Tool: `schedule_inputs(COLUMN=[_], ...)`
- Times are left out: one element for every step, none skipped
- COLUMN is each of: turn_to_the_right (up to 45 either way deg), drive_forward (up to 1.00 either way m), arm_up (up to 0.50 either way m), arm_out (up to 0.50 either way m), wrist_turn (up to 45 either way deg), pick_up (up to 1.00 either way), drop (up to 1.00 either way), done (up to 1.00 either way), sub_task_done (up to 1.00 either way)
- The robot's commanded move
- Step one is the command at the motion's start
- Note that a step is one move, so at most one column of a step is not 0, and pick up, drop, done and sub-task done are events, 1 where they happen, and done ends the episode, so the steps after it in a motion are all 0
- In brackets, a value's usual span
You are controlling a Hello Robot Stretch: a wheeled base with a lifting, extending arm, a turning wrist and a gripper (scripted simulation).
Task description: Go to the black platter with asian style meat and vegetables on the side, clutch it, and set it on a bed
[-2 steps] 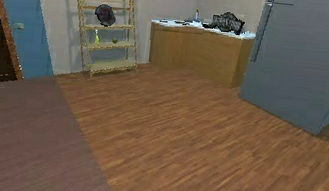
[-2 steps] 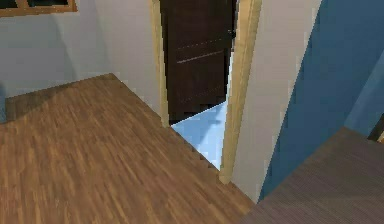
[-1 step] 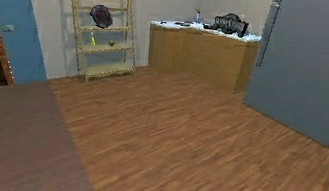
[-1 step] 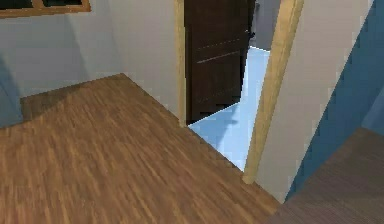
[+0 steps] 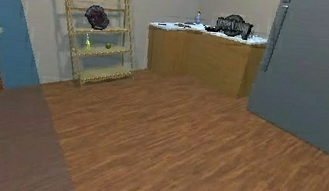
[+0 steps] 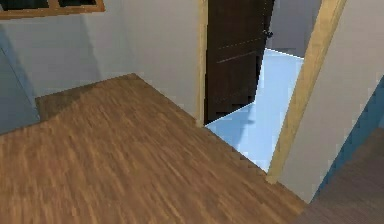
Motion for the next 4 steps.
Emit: schedule_inputs(turn_to_the_right=[6.0,0.0,0.0,3.0], drive_forward=[0.0,1.0,1.0,0.0], arm_up=[0.0,0.0,0.0,0.0], arm_out=[0.0,0.0,0.0,0.0], wrist_turn=[0.0,0.0,0.0,0.0], pick_up=[0.0,0.0,0.0,0.0], drop=[0.0,0.0,0.0,0.0], done=[0.0,0.0,0.0,0.0], sub_task_done=[0.0,0.0,0.0,0.0])
